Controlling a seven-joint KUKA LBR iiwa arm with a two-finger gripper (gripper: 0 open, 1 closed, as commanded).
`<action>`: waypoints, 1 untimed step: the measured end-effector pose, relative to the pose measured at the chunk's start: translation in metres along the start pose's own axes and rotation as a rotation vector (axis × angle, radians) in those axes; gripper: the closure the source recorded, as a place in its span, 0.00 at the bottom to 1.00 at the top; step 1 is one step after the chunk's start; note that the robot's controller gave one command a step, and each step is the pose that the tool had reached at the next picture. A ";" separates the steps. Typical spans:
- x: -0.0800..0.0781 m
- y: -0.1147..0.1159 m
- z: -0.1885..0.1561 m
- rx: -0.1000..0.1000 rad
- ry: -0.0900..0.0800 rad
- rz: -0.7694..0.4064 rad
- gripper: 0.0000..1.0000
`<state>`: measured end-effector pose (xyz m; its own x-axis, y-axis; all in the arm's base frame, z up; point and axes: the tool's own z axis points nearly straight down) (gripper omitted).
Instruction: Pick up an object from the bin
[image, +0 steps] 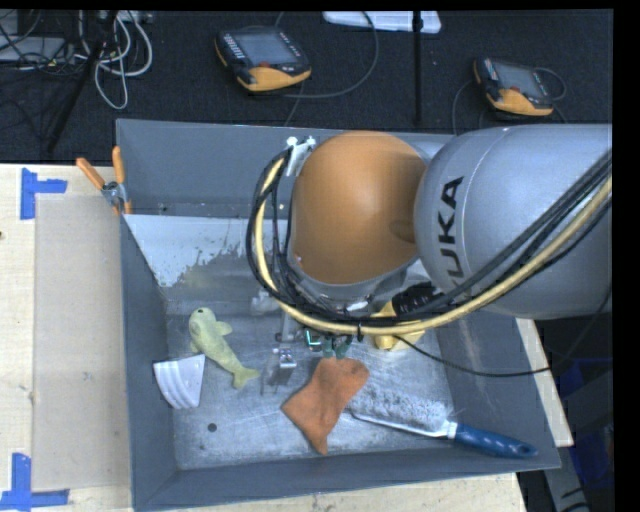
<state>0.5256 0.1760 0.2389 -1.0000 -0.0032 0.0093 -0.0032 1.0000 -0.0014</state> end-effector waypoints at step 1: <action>-0.002 -0.001 -0.004 -0.001 -0.008 0.004 0.00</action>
Offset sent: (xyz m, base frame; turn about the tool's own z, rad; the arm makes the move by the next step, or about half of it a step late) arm 0.0554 -0.0743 -0.0666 -0.0932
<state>0.5273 0.1750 0.2433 -1.0000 0.0007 0.0015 0.0007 1.0000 0.0000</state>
